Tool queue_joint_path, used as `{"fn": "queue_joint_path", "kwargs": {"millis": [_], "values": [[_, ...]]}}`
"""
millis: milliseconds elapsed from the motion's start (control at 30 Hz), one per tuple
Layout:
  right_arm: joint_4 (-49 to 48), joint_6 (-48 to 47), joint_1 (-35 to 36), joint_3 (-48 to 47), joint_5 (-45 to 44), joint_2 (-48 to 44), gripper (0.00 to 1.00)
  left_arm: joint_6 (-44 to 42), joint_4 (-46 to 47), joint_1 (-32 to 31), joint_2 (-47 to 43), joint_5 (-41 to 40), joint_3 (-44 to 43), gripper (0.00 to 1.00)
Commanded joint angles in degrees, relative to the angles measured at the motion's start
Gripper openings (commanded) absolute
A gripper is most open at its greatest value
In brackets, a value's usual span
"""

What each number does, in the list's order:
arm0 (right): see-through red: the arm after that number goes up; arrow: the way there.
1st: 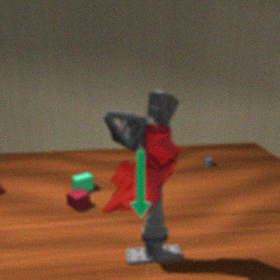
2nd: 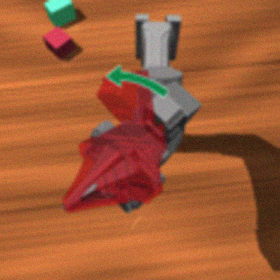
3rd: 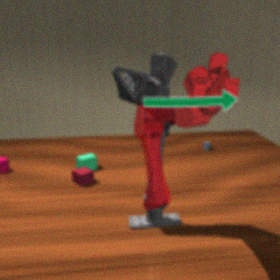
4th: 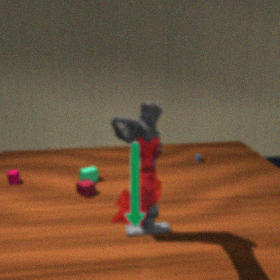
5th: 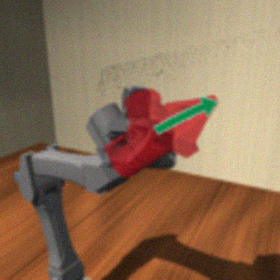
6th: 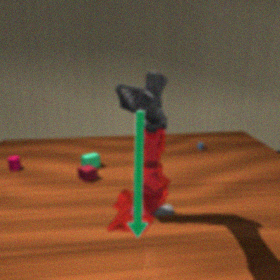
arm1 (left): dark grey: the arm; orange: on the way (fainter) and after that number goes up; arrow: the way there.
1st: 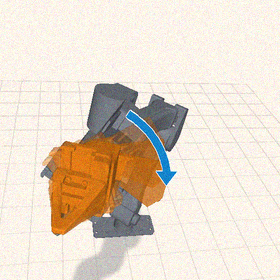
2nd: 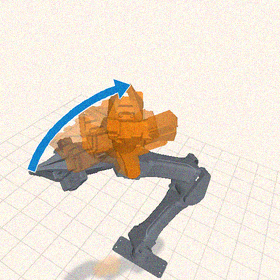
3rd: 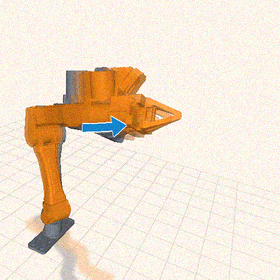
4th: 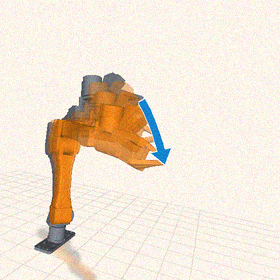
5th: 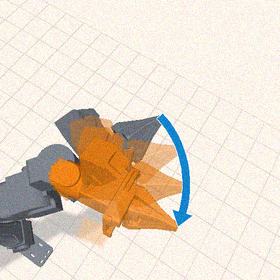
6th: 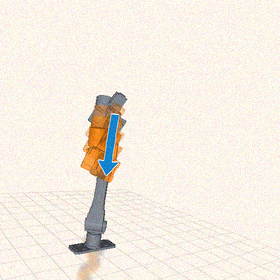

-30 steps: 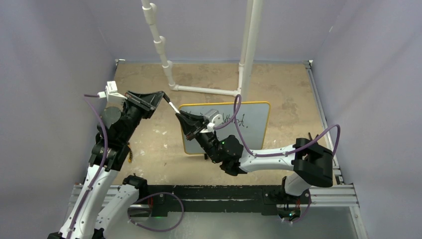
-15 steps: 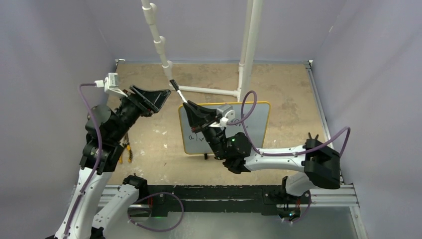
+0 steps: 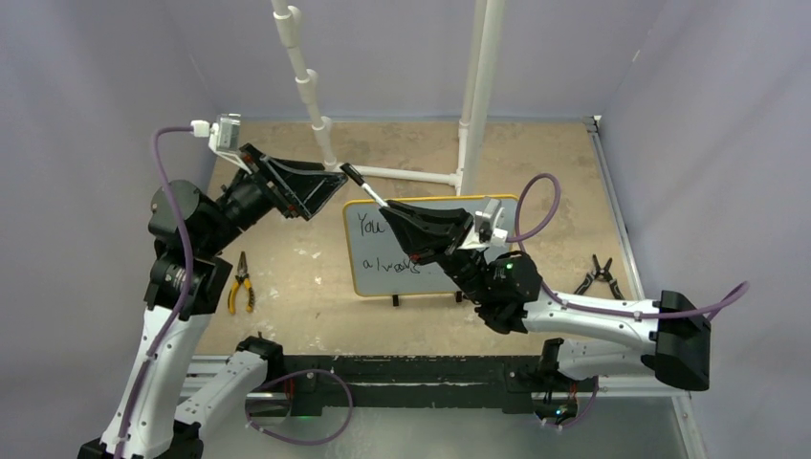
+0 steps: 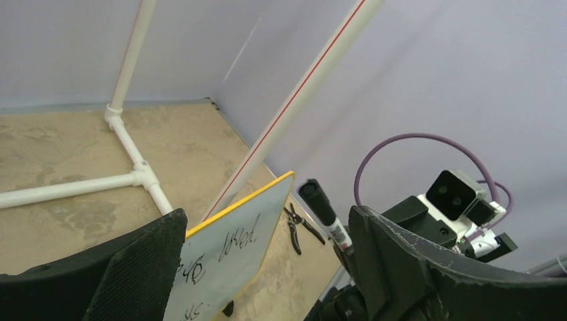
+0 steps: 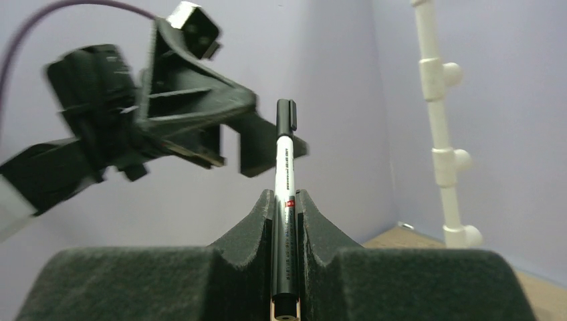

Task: Write a sentence on the whiteboard
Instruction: Insert the whiteboard marker without the cap into the pen cap.

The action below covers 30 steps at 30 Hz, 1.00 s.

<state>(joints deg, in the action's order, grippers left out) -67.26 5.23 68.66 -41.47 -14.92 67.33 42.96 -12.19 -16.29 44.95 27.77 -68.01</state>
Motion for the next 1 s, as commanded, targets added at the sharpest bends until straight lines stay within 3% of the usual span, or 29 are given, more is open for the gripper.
{"fn": "queue_joint_path", "kwargs": {"millis": [0, 233, 367, 600, 833, 967], "values": [[4.66, 3.37, -1.43, -0.53, 9.65, -2.75, 0.0, -2.34, 0.39, -0.14, 2.98, 7.85, -2.94, 0.91], [6.96, 3.64, -2.21, -0.98, 11.02, -2.64, 0.0, -0.39, 3.77, -0.14, 2.89, 10.7, -2.44, 0.88], [7.1, 3.73, -2.35, -0.98, 10.52, -2.25, 0.0, 0.95, 5.33, -0.14, 2.39, 11.13, -1.75, 0.7], [7.48, 3.73, -2.48, -1.29, 9.96, -2.03, 0.0, 1.87, 5.14, -0.14, 1.99, 10.98, -0.13, 0.51], [7.2, 3.6, -2.56, -1.45, 9.64, -1.95, 0.0, 2.54, 5.1, -0.14, 1.65, 11.12, 1.39, 0.45], [7.32, 3.55, -2.55, -1.68, 9.45, -1.61, 0.0, 3.25, 5.77, -0.14, 1.55, 11.43, 1.81, 0.35]]}}
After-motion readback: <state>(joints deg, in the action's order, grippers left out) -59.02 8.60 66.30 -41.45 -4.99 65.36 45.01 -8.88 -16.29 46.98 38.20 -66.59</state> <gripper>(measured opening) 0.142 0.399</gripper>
